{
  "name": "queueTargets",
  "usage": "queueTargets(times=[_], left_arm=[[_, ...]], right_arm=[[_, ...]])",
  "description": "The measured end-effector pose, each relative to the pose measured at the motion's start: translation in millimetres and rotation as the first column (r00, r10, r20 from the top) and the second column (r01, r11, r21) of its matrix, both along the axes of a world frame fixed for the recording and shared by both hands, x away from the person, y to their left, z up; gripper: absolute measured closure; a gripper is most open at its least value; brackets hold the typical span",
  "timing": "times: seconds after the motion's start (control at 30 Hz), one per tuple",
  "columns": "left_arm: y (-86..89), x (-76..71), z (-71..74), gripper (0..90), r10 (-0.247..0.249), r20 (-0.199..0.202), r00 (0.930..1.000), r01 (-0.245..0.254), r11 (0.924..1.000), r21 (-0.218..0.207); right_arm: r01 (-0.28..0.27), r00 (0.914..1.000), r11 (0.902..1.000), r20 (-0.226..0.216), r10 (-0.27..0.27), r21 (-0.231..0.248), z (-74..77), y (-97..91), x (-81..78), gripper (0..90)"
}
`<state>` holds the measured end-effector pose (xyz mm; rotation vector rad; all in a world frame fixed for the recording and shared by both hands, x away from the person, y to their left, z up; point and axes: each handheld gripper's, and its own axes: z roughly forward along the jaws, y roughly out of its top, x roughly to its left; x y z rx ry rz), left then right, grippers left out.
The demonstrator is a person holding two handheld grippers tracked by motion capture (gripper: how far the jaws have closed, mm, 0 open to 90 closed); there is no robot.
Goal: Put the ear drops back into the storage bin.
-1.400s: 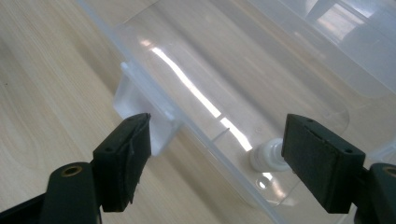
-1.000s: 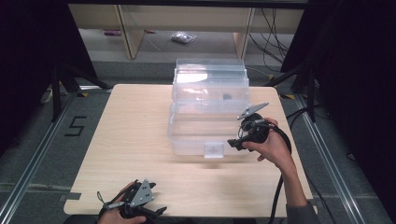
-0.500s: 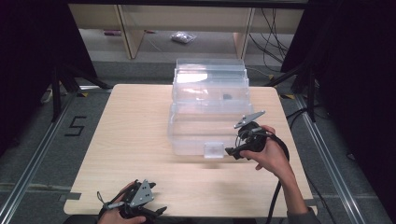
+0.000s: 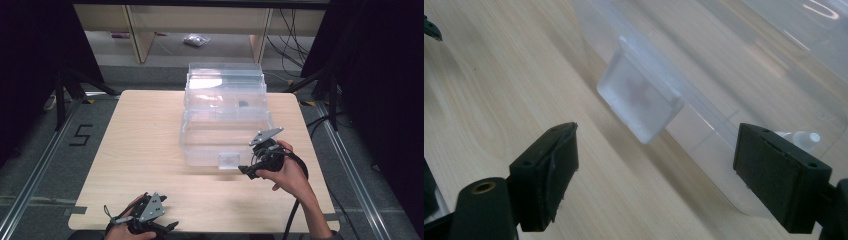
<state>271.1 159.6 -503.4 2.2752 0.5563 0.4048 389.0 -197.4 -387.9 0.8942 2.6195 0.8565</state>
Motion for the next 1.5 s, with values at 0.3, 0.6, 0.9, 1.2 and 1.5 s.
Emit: queueTargets(times=[0.3, 0.6, 0.9, 1.2, 1.5], left_arm=[[0.1, 0.0, 0.0, 15.0, 0.001, 0.0, 1.0, -0.001, 1.0, 0.0], [0.1, 0.0, 0.1, 15.1, 0.001, 0.001, 1.0, -0.001, 1.0, 0.001], [0.0, 0.1, 0.1, 15.0, 0.001, 0.0, 1.0, -0.001, 1.0, 0.001], [-0.1, -0.1, -0.3, 15.0, 0.001, -0.004, 1.0, -0.001, 1.0, -0.001], [-0.1, -0.3, -0.3, 15.0, 0.002, -0.004, 1.0, -0.002, 1.0, 0.001]], right_arm=[[0.011, 0.9999, 0.9999, -0.003, -0.011, 0.006, -11.5, 4.5, -9.9, 18.9], [-0.036, 0.9994, 0.9994, 0.005, 0.036, 0.002, -23.4, 10.5, -17.3, 19.1], [-0.026, 0.9996, 0.9997, -0.008, 0.026, 0.004, -34.4, 8.1, -26.0, 19.1], [-0.045, 0.9986, 0.9989, -0.027, 0.045, 0.014, -44.2, 4.6, -30.6, 19.1], [-0.048, 0.9988, 0.9987, -0.007, 0.048, 0.02, -51.4, 2.9, -37.6, 19.0]])
